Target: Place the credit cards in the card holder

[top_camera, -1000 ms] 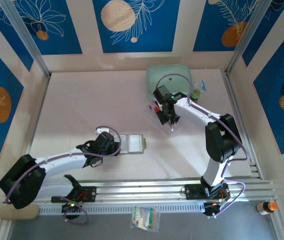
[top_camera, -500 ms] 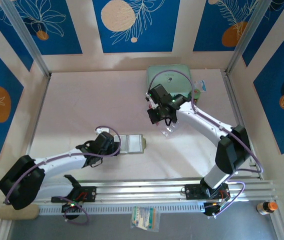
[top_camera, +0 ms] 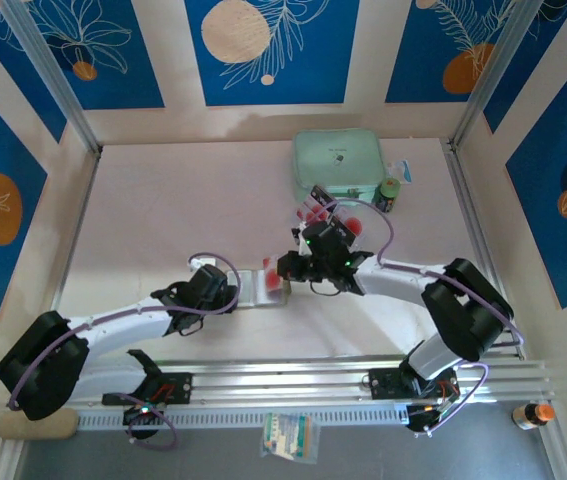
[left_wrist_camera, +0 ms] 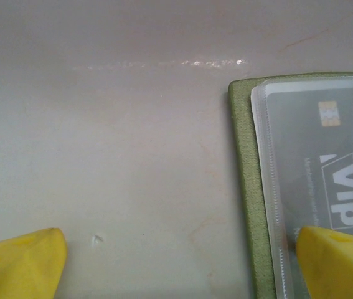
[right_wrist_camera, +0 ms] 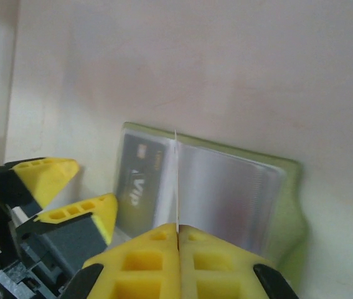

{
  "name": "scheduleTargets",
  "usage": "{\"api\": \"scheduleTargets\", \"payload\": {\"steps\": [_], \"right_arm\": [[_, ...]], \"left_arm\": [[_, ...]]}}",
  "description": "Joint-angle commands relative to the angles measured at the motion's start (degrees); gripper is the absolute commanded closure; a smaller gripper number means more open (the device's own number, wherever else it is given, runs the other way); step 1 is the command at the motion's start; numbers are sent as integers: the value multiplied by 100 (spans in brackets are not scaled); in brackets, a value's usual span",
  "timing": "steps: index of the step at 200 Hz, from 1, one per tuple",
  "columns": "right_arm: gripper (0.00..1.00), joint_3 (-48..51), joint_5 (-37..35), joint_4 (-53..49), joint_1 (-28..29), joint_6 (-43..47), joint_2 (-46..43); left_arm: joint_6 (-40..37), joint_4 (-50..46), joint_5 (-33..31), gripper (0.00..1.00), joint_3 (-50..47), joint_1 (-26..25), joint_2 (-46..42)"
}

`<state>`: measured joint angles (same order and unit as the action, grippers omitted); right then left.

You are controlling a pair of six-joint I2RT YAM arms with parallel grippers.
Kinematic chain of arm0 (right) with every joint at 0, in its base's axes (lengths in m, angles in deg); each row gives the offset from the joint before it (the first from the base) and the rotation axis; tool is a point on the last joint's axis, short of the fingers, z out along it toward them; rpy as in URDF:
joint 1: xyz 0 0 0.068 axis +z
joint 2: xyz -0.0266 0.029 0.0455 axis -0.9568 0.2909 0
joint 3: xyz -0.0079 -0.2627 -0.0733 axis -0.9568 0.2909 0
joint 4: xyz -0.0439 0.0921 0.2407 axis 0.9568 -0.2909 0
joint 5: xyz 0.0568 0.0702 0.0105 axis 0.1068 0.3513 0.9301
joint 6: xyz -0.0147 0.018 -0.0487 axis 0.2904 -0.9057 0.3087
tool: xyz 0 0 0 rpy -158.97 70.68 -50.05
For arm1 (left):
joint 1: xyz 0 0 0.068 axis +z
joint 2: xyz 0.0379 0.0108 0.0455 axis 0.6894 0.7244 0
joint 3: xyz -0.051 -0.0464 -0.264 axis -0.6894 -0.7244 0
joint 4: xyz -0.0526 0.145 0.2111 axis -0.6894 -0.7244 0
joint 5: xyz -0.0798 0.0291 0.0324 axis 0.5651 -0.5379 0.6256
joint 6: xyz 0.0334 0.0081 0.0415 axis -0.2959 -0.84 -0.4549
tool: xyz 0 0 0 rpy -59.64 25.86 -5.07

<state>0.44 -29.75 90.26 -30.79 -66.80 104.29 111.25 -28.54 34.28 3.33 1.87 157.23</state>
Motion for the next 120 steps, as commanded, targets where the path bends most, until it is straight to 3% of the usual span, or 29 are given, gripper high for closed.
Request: {"api": "scheduleTargets", "payload": {"steps": [1,120], "right_arm": [[100,237,1,1513,161,-747,170],[100,536,-231,2396,340,-1218,904]], "left_arm": [[104,-216,-133,6,-26,69,-71],[135,-267,-141,6,-36,67,-93]]}}
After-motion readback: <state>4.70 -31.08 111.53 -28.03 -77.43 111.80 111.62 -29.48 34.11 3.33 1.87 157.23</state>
